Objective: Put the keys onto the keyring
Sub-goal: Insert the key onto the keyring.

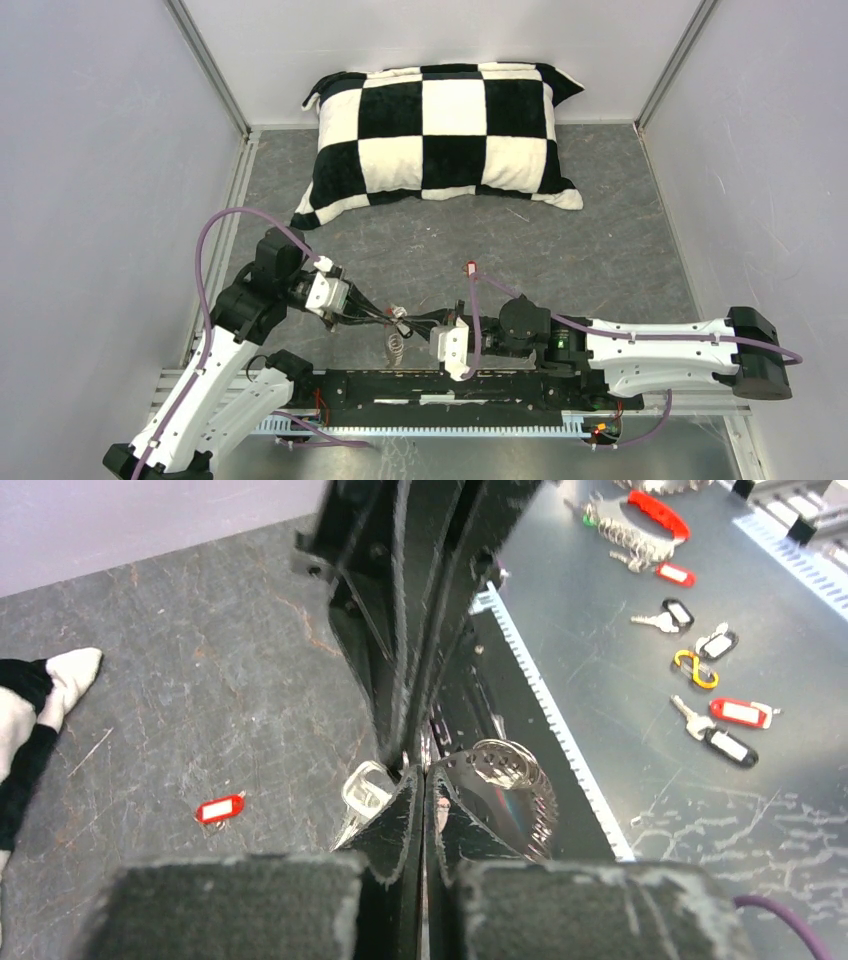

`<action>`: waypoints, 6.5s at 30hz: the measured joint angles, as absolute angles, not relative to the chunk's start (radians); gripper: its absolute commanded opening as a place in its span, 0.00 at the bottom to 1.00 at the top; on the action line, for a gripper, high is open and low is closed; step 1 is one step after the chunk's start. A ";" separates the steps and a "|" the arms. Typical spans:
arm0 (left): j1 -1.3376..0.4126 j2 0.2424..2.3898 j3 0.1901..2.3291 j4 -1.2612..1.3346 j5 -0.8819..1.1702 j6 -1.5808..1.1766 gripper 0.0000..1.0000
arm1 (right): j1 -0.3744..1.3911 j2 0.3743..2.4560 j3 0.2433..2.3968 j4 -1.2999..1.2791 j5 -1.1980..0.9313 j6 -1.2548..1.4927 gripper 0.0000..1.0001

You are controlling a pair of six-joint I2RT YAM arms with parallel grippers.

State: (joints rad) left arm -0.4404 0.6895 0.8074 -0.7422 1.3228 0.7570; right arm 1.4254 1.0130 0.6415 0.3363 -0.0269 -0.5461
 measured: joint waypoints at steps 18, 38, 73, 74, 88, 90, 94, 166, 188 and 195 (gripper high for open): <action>-0.441 0.687 0.807 -0.429 1.341 0.413 0.02 | 1.524 0.963 0.533 0.602 0.205 -0.565 0.00; -0.441 0.659 0.778 -0.328 1.299 0.300 0.02 | 1.545 0.990 0.532 0.650 0.250 -0.613 0.00; -0.441 0.652 0.778 -0.424 1.266 0.373 0.02 | 1.547 1.027 0.540 0.677 0.258 -0.635 0.00; -0.441 0.652 0.778 -0.424 1.262 0.373 0.02 | 1.547 1.027 0.540 0.677 0.258 -0.635 0.00; -0.441 0.652 0.778 -0.426 1.231 0.373 0.02 | 1.547 1.024 0.540 0.680 0.256 -0.635 0.00; -0.441 0.652 0.778 -0.432 1.231 0.376 0.02 | 1.547 1.024 0.540 0.681 0.256 -0.636 0.00; -0.441 0.654 0.778 -0.472 1.222 0.404 0.02 | 1.547 1.021 0.540 0.681 0.253 -0.638 0.00; -0.440 0.628 0.786 -0.702 1.241 0.690 0.02 | 1.336 1.104 0.802 0.286 -0.236 -0.590 0.03; -0.437 0.635 0.790 -0.705 1.285 0.690 0.02 | 1.274 1.164 0.958 0.090 -0.321 -0.521 0.36; -0.438 0.631 0.795 -0.648 1.297 0.665 0.02 | 1.219 1.206 1.084 -0.064 -0.429 -0.521 0.38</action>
State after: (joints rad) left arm -0.4381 0.6308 0.7952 -0.6476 1.2972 0.6651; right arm 1.2186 1.2060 1.0840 -0.0643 -0.4294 -0.5205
